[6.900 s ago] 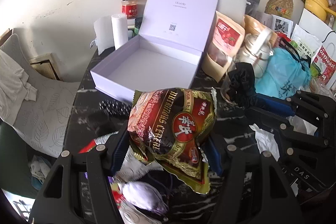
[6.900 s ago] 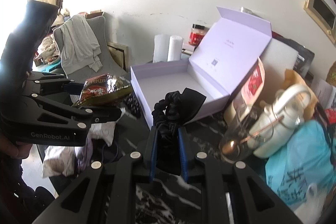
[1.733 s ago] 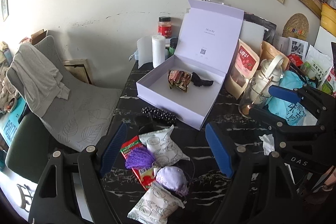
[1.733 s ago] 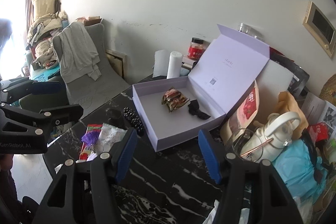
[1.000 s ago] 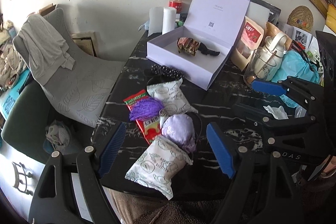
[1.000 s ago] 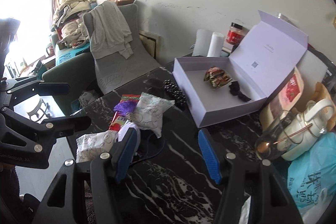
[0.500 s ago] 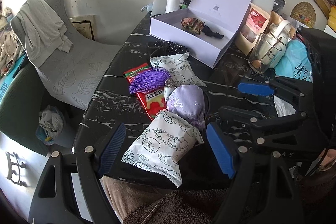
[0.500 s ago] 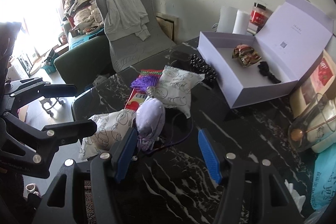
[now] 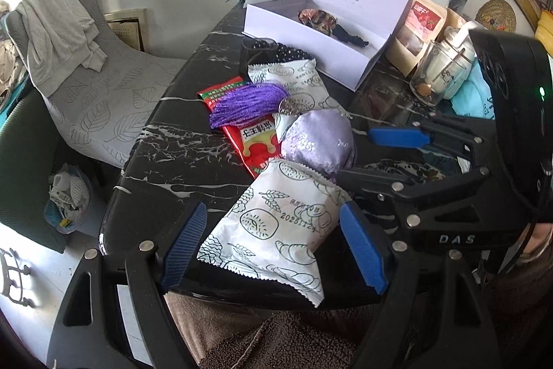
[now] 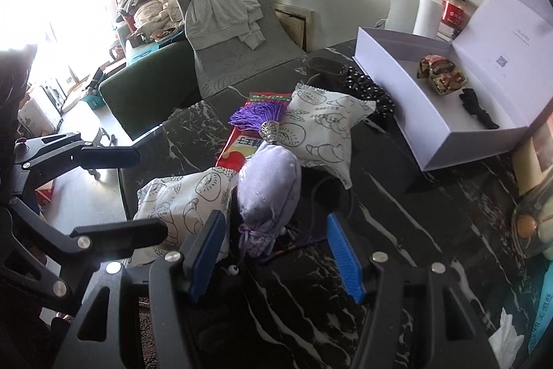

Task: Organize objects
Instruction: 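Grasp the purple sachet with the right tool while the left tool grasps the white snack packet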

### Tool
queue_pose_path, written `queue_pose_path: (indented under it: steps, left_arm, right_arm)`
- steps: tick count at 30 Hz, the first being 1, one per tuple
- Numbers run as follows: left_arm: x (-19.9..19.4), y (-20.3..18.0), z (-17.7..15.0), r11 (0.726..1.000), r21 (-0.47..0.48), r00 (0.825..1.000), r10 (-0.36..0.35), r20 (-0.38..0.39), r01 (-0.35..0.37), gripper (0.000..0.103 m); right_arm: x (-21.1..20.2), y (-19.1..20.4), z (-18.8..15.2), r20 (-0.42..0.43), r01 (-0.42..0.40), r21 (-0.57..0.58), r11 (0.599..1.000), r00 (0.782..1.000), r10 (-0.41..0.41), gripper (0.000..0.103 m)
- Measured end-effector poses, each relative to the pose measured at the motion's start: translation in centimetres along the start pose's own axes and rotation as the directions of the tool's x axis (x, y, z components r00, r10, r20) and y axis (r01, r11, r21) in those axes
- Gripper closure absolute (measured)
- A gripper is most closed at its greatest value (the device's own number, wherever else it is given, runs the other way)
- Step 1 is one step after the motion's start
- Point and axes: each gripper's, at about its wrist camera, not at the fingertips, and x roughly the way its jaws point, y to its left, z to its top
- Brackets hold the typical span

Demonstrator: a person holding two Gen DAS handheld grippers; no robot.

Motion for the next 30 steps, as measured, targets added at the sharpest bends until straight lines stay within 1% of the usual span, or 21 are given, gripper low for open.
queue_pose_path:
  steps: [7, 9, 11, 13, 16, 22, 26, 30]
  left_arm:
    - [1.5, 0.0, -0.3, 0.998, 0.034, 0.998, -0.048, -0.042, 0.049, 0.024]
    - [2.0, -0.1, -0.2, 0.998, 0.047, 0.998, -0.039, -0.051, 0.041, 0.024]
    - [2.5, -0.1, -0.1, 0.998, 0.046, 0.997, -0.048, -0.062, 0.051, 0.023]
    - [3.0, 0.0, 0.0, 0.997, 0.039, 0.995, -0.062, -0.073, 0.065, 0.023]
    - [3.7, -0.1, -0.1, 0.997, 0.045, 0.994, -0.063, -0.091, 0.067, 0.023]
    - [4.3, -0.4, -0.1, 0.996, 0.049, 0.993, -0.066, -0.098, 0.071, 0.023]
    - [4.8, -0.6, -0.4, 0.996, 0.051, 0.992, -0.065, -0.112, 0.071, 0.023]
    - [4.9, -1.5, -0.7, 0.995, 0.079, 0.993, -0.054, -0.105, 0.062, 0.024]
  right_arm:
    - [1.3, 0.0, 0.8, 0.004, -0.025, 0.0, 1.0, 1.0, 0.025, 0.042]
    - [1.6, -0.1, 0.8, 0.004, -0.031, 0.0, 1.0, 0.999, 0.031, 0.047]
    - [1.9, -0.5, 0.8, -0.004, -0.048, 0.015, 0.999, 0.999, 0.048, 0.066]
    - [1.9, -0.9, 0.7, -0.003, -0.048, 0.026, 0.999, 0.999, 0.048, 0.069]
    - [1.6, -1.3, 0.4, -0.006, -0.038, 0.023, 0.999, 0.999, 0.038, 0.069]
    - [0.7, -2.5, -0.6, -0.023, -0.022, 0.037, 0.999, 0.999, 0.023, 0.069]
    - [-0.4, -3.3, -2.0, -0.04, -0.02, 0.041, 0.999, 0.999, 0.021, 0.069]
    - [-1.7, -3.7, -3.4, -0.06, 0.001, 0.027, 1.0, 0.998, 0.0, 0.069]
